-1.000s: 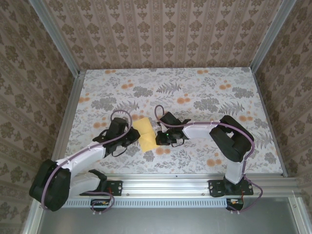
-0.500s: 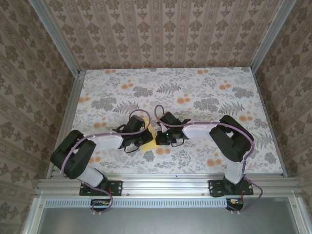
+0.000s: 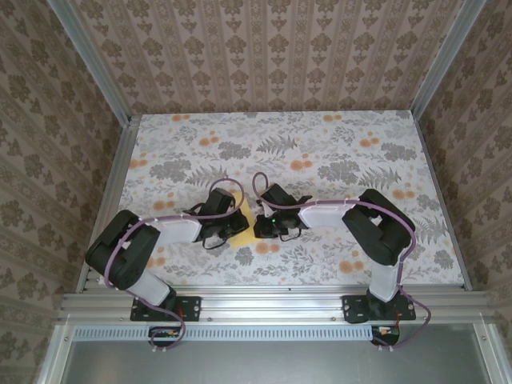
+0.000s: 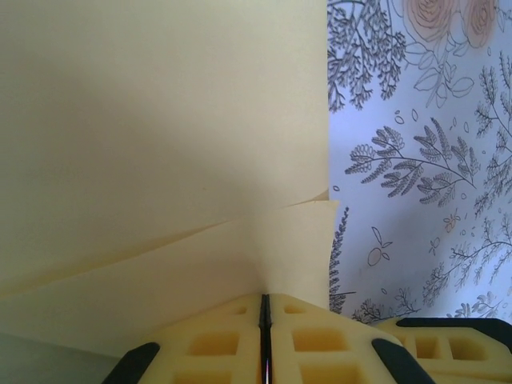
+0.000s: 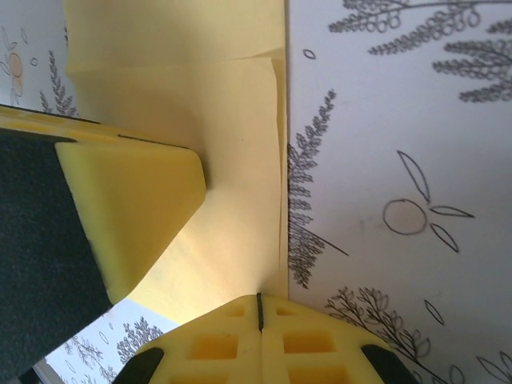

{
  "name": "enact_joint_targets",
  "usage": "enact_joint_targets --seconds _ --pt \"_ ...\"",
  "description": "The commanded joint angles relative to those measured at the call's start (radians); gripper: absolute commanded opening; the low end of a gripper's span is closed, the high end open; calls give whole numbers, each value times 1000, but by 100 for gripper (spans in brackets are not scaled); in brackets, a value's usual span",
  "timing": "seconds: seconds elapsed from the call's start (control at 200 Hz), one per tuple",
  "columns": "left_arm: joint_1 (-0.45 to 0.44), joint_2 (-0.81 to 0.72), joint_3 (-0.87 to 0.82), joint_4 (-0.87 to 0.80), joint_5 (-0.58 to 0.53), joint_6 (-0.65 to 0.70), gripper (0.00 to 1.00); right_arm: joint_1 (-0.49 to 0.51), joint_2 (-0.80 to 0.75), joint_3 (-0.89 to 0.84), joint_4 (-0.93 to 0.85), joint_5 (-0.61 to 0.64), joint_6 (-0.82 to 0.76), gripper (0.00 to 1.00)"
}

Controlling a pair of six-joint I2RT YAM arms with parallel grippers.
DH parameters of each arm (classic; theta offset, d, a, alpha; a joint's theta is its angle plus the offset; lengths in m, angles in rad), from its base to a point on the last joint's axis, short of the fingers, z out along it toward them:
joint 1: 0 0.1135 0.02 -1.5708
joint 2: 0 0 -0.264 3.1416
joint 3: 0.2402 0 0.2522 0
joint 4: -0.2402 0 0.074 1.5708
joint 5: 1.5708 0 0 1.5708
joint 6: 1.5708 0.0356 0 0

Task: Fold a paper plane with a square sheet of paper (pick it up from the middle)
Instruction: Fold the triangle a second time at the center of the table.

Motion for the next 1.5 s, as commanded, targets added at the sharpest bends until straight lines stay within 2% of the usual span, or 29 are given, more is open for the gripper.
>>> enact_joint_targets --seconds 0.0,0.225,0.44,0.47,0.63,0.905,1.055,1.18,1.25,1.405,1.5 --pt "56 -15 -58 -74 -78 37 11 18 131 -99 -246 142 -2 6" --pt "141 -37 -113 -54 -63 86 12 19 145 -104 -247 146 8 6" --pt "184 -35 -134 -49 -56 133 12 18 145 -113 -246 150 15 6" --pt "221 -36 -138 -49 -54 139 12 20 145 -114 -246 150 17 6" --pt "271 -61 -162 -36 -33 171 14 20 144 -116 -246 154 20 5" --pt "329 -102 -175 -51 -7 215 15 19 136 -110 -248 152 22 5" --pt "333 -115 -158 -61 19 226 17 19 75 -72 -244 113 17 7" --pt "333 -170 -121 -109 35 234 21 18 -18 17 -280 95 -2 14" --pt "334 -218 -93 -158 38 239 26 19 -81 73 -299 96 -10 23" --pt "340 -312 -34 -272 48 235 42 18 -185 166 -352 141 -67 41" --pt "347 -342 -5 -334 63 235 53 23 -194 203 -420 234 -159 49"
